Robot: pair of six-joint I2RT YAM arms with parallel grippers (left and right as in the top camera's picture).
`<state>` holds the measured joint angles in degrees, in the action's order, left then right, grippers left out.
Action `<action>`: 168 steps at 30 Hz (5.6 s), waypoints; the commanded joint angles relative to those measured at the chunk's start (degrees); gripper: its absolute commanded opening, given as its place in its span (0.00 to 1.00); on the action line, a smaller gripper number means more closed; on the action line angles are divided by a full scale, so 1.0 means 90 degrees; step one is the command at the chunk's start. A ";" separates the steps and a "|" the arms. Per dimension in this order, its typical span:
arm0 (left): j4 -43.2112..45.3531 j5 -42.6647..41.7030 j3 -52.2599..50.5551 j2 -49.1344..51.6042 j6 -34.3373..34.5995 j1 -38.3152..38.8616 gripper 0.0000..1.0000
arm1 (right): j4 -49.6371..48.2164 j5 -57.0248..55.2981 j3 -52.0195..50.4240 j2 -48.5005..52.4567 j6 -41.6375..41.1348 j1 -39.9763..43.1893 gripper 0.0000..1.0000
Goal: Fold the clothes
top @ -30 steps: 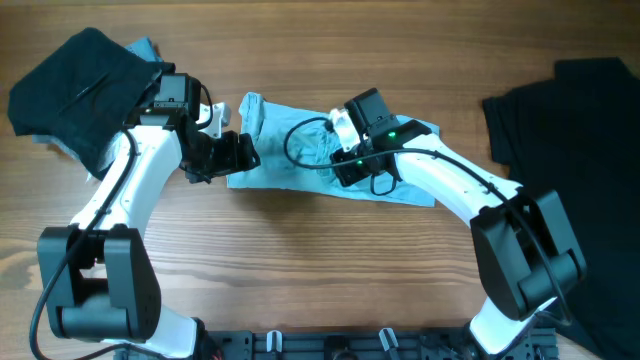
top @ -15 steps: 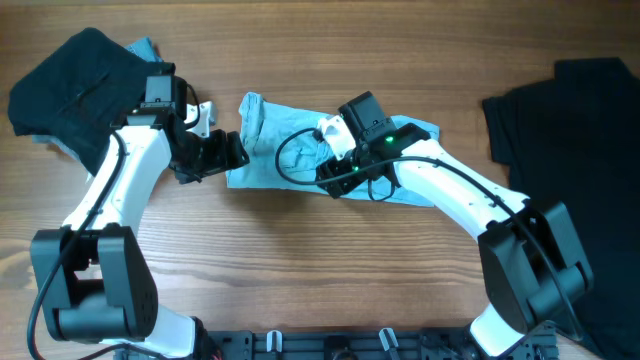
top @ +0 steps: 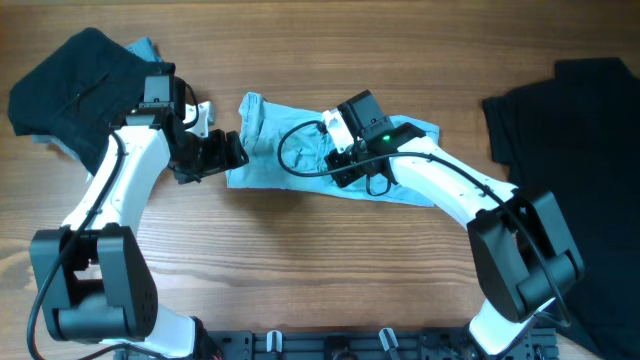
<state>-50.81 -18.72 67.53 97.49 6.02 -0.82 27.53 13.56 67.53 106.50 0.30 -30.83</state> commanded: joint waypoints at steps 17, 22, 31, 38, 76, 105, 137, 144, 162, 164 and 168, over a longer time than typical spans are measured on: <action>0.0146 0.0010 -0.0010 0.0015 -0.0148 -0.0279 0.96 | 0.0291 0.0126 0.0066 -0.1076 -0.0185 -0.0204 0.75; 0.0777 -0.0197 -0.0010 0.0073 -0.0153 -0.0267 1.00 | 0.0488 0.0136 0.0066 -0.1967 -0.0767 0.0690 0.81; 0.1758 -0.1042 -0.0010 0.1338 -0.0889 -0.0267 1.00 | 0.1197 0.0180 0.0063 -0.2778 -0.0758 0.1528 0.84; 0.2295 -0.1086 -0.0010 0.1897 -0.0979 0.0066 1.00 | 0.1214 0.0180 0.0053 -0.2776 -0.0750 0.1530 0.84; -0.1693 0.1098 0.4058 0.2271 0.0265 0.4221 0.76 | 0.2025 0.0063 0.0056 -0.2776 -0.0855 0.3089 0.87; -0.2232 0.1129 0.4481 0.1955 0.0687 0.0996 0.41 | -0.0942 0.2475 0.0027 -0.0410 -0.2181 0.1236 0.53; -0.2407 0.1137 0.4481 0.1955 0.0517 0.1013 0.47 | -0.1457 0.2164 0.0027 0.0202 -0.2232 0.2035 0.84; -0.2409 0.1132 0.4481 0.1955 0.0517 0.1013 0.49 | -0.1520 0.1758 0.0027 0.0204 -0.2171 0.2033 0.54; -0.2674 0.1129 0.4481 0.1955 0.0522 0.1013 0.47 | -0.1144 0.1603 0.0027 0.0634 -0.1746 0.1676 0.04; -0.2727 0.1129 0.4481 0.1955 0.0522 0.1015 0.47 | -0.1049 0.1452 0.0027 0.0631 -0.1746 0.1678 0.04; -0.2839 0.1132 0.4481 0.1955 0.0520 0.1013 0.47 | -0.1032 0.1445 0.0029 0.0505 -0.1936 0.1773 0.04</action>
<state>-75.72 -7.64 108.22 115.26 11.40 8.23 18.15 28.03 67.59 111.15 -15.49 -15.59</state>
